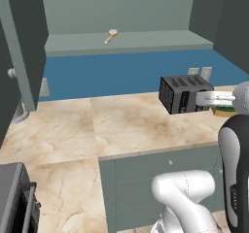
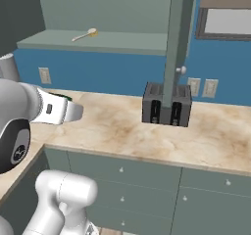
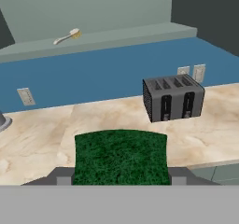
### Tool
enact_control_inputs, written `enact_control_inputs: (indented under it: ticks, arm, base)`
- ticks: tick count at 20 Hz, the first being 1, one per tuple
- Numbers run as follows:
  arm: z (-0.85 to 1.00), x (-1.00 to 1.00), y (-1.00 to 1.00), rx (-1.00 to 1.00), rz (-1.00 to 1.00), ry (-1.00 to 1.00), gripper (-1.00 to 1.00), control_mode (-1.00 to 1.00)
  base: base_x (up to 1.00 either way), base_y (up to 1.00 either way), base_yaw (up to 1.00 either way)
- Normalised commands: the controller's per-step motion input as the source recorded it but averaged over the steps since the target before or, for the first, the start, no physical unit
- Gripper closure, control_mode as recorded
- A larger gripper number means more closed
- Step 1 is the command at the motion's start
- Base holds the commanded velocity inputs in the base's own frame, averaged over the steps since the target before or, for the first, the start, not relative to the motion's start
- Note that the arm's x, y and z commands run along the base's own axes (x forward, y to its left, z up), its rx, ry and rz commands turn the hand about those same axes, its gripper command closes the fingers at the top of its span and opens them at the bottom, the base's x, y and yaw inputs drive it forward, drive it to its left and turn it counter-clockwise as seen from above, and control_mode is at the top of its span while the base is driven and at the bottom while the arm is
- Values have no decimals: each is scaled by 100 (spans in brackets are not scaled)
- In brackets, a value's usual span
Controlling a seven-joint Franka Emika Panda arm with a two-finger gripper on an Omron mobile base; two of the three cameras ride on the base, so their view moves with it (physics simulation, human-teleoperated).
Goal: Locate and retrieve the dish brush and sponge from the cabinet. Place them next to the sink.
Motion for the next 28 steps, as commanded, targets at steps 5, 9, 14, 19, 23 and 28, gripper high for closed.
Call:
enact_control_inputs:
  ticks: [5, 9, 14, 19, 23, 28]
  arm:
    - [0, 0, 0, 0, 0, 0, 100, 100]
    - [0, 0, 0, 0, 0, 0, 100, 100]
    - [0, 0, 0, 0, 0, 0, 100, 100]
    - [0, 0, 0, 0, 0, 0, 100, 100]
    - [0, 0, 0, 0, 0, 0, 100, 100]
    - [0, 0, 0, 0, 0, 0, 100, 100]
  base:
    - [-10, -55, 4]
    - [-18, -55, 7]
    - [-14, -56, 7]
    - [-15, -58, 8]
    - [-16, -55, 8]
    - [-17, -55, 5]
